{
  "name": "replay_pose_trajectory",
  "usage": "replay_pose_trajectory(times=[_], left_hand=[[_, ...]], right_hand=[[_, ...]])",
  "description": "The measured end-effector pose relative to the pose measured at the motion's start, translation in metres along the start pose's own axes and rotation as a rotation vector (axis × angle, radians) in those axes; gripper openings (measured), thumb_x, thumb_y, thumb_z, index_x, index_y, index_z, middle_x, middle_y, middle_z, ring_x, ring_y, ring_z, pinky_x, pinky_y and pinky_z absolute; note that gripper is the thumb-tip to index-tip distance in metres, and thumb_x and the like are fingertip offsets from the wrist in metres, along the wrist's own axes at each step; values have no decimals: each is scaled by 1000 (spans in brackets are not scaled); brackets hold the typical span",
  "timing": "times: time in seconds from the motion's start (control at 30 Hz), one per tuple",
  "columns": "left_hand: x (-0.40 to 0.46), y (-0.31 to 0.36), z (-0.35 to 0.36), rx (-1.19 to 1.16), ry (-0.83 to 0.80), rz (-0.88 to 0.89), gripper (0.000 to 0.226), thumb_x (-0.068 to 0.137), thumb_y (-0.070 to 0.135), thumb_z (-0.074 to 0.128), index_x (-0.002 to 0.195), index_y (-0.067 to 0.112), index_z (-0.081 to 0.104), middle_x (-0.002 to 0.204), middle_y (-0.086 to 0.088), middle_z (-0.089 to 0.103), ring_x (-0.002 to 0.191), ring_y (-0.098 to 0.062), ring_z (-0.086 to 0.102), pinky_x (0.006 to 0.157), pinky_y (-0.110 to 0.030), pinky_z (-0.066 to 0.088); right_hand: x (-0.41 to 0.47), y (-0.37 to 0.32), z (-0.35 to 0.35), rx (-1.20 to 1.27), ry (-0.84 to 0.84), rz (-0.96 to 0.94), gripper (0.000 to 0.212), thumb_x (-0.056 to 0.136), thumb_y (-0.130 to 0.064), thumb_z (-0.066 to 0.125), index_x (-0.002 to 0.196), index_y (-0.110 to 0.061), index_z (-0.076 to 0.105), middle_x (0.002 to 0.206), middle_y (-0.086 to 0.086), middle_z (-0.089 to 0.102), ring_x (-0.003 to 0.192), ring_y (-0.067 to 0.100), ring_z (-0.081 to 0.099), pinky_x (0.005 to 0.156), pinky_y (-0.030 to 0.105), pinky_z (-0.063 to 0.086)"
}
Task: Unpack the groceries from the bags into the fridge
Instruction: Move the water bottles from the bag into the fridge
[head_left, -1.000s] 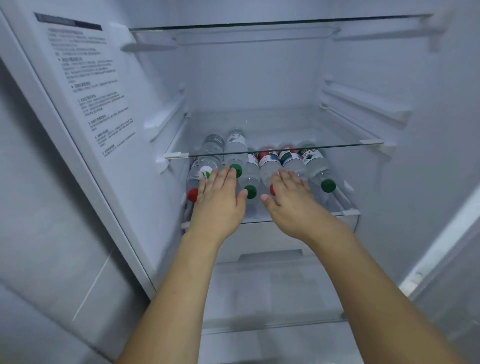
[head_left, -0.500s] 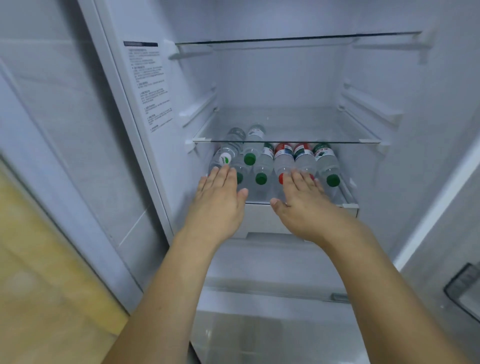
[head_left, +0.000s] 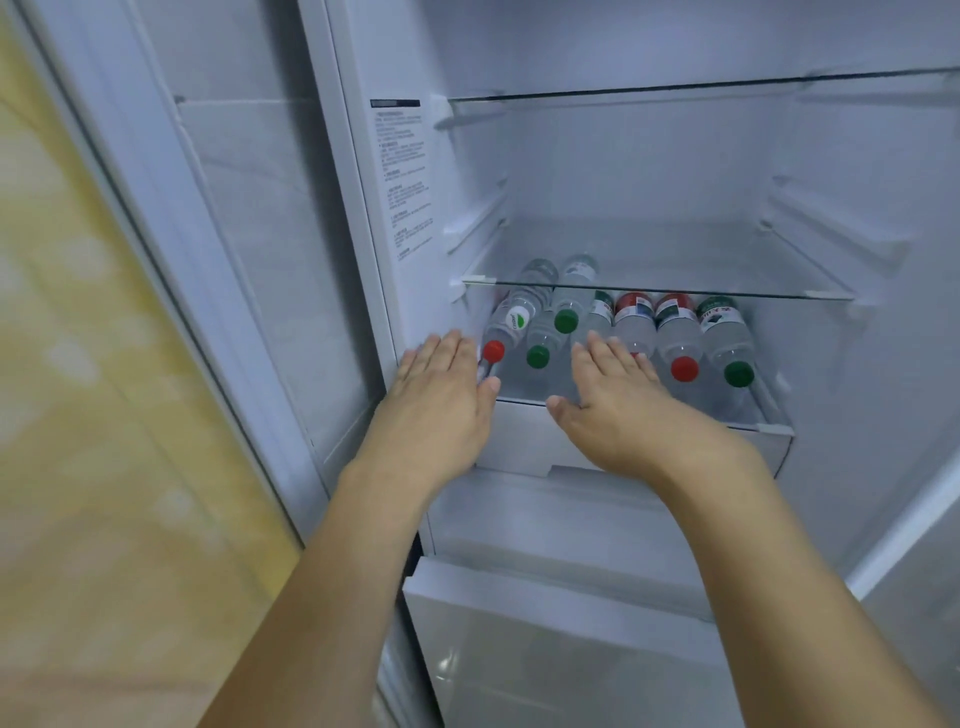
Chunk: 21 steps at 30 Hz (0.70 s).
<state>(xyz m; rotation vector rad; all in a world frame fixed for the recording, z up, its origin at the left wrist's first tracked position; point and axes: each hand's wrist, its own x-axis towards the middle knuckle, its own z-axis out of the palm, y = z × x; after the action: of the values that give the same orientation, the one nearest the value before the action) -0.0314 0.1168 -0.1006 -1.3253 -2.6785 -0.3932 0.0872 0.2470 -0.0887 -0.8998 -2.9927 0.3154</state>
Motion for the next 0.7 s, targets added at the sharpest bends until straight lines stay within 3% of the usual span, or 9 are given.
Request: replay_pose_trajectory(times=[0.7], left_hand=[[-127,-23,-34,-49,60,-421,58,106,37,25,156,11,11,165,-4,5,151,-18,-2,122,-33,-1]], right_hand=[[-32,-65,20,-42,-111,-368,66,104,-36,27,155,-10,-6,162,7,-16,149,22,-16,119,37,-9]])
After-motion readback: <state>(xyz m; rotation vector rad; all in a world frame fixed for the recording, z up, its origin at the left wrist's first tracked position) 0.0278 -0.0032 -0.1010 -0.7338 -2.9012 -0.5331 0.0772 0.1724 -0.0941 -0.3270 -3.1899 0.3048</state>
